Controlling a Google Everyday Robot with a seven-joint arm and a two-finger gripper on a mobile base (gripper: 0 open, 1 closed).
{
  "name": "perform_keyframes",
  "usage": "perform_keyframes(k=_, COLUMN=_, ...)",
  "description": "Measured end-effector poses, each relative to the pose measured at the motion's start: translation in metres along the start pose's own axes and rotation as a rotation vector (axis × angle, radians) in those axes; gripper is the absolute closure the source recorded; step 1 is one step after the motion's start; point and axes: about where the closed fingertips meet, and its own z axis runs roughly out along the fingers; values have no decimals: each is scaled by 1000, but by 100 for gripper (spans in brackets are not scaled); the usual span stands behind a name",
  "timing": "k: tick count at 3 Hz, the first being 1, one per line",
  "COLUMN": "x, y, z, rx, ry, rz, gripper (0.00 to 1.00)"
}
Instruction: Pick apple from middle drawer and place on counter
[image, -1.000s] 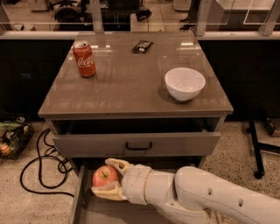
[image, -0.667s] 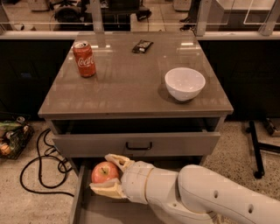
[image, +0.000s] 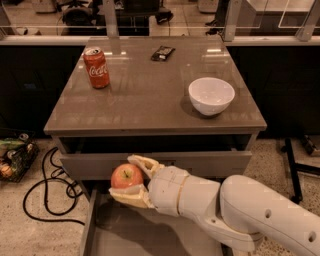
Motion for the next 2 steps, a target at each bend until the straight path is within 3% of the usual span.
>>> perform_keyframes(k=2, x=-54, y=-40, z=3, rx=55, ry=-26, rz=-44, gripper=100)
